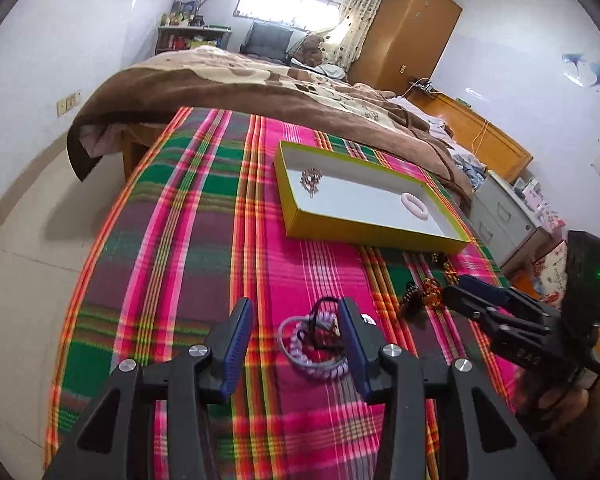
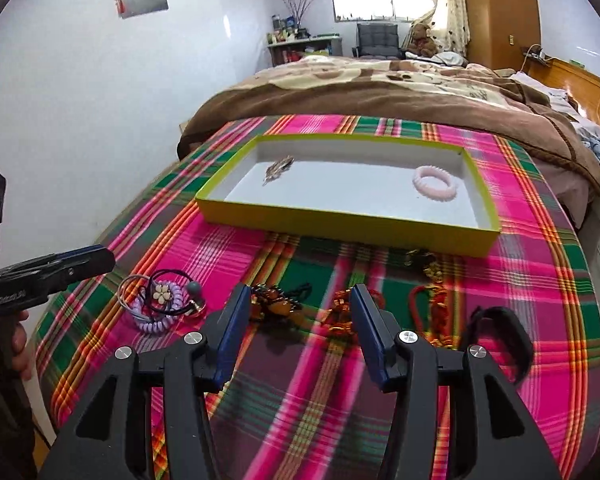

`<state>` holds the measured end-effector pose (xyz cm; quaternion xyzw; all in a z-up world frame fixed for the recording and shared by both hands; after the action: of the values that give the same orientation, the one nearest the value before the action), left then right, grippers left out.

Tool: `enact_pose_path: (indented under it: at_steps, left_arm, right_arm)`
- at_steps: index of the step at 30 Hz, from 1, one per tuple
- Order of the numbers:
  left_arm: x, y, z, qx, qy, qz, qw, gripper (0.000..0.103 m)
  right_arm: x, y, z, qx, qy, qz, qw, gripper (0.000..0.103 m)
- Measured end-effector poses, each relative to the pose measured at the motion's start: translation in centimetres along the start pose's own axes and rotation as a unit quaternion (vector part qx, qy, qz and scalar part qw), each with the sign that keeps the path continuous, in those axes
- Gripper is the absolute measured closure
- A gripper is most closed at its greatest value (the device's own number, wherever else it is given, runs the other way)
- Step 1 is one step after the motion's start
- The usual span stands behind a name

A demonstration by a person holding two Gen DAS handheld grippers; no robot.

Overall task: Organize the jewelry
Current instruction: 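Grasp the purple hair tie with the left tool while the right tool grasps the amber bead string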

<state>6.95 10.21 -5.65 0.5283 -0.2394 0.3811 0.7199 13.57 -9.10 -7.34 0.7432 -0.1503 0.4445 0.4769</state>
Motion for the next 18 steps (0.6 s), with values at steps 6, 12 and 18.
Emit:
enact_pose_path:
  at_steps: [6,12,18]
  left_arm:
    - [-0.9,0.2,-0.6,0.001,0.007,-0.009,0.9999,0.06]
    - [-0.8,0.3,-0.6,0.002,-0.004,-0.013,0.9999,0.06]
    - [-0.8,-0.1,0.2,0.001,-0.023,-0.016,0.9996,0.06]
  right_arm:
    - [-0.6,-2.1,-1.4,-0.003,0.029,-0.026,0.999,0.051]
    - [-1.0,-3.6,-1.9,-0.003,0.034,-0.049,0.998,0.051]
    - [-1.6,-4.4,-1.7,-0.002,0.024,-0.064,0.998,0.051]
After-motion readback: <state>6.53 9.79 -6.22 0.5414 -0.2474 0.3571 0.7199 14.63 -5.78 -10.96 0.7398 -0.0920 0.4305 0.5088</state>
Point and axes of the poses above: each gripper's, at about its wrist camera, not at the fingertips, and y roughly against the way its jaws point, z to its right, x to its top, the point moved 8 cm from there along -y, roughly the way its jaws point, and after that the axes turned 9 degrees about z, right-handed, at the moved point
